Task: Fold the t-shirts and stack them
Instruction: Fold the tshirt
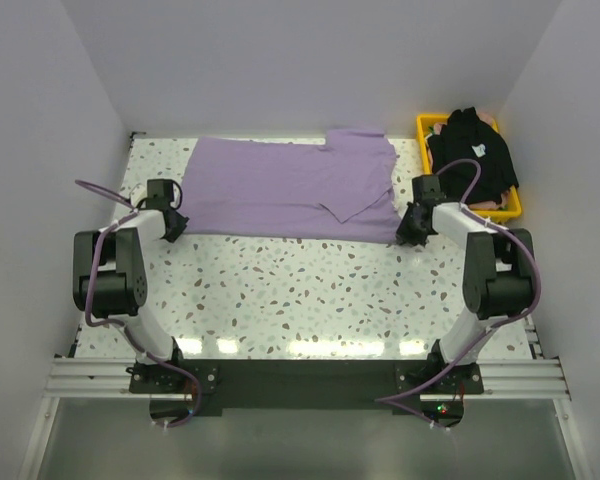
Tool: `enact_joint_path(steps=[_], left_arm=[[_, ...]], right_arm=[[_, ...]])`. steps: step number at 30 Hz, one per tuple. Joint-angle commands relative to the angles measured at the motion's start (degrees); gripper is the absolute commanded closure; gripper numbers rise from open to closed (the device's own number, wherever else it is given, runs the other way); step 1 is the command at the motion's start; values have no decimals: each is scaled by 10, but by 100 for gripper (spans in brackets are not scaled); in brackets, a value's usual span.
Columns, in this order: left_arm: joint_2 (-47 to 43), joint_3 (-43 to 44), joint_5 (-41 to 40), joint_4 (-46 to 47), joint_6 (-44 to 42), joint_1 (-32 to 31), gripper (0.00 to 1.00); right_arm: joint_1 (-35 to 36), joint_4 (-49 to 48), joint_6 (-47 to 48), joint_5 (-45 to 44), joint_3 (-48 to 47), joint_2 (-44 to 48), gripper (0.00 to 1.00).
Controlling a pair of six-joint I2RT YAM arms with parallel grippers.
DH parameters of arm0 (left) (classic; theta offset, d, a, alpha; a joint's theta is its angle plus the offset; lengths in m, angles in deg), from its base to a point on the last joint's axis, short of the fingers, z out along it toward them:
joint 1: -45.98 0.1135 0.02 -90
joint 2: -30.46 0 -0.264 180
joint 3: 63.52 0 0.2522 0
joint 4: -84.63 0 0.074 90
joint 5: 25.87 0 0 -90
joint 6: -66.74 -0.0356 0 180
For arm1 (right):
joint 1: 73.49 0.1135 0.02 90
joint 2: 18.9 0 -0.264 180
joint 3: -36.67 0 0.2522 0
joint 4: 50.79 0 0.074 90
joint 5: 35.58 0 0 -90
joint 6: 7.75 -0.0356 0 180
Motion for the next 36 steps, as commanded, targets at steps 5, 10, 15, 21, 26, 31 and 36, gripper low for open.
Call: enact_joint_path(steps=[5,10,15,21,26,31,36], left_arm=[[-78,-36,-39,-39,5,5,100],[-127,-66,-52,-68,15,5,100],[-175,-91,-79,-97,21,5,100],[-213,-125,-84,-113,33,5,100],[-222,-135,-96,-125,36,5,63],[-258,-135,-72,-103,19,5,29],[-304,-137,3,-44,-15,0,28]], right_arm=[[-4,31,7,-8,26,112,100],[-12,61,17,-15,61,167,100],[-15,84,16,0,119,235,100],[-17,97,-4,36,180,297,100],[-18,117,-9,49,194,309,89],[-18,127,8,40,167,323,55],[26,88,34,51,133,332,52]])
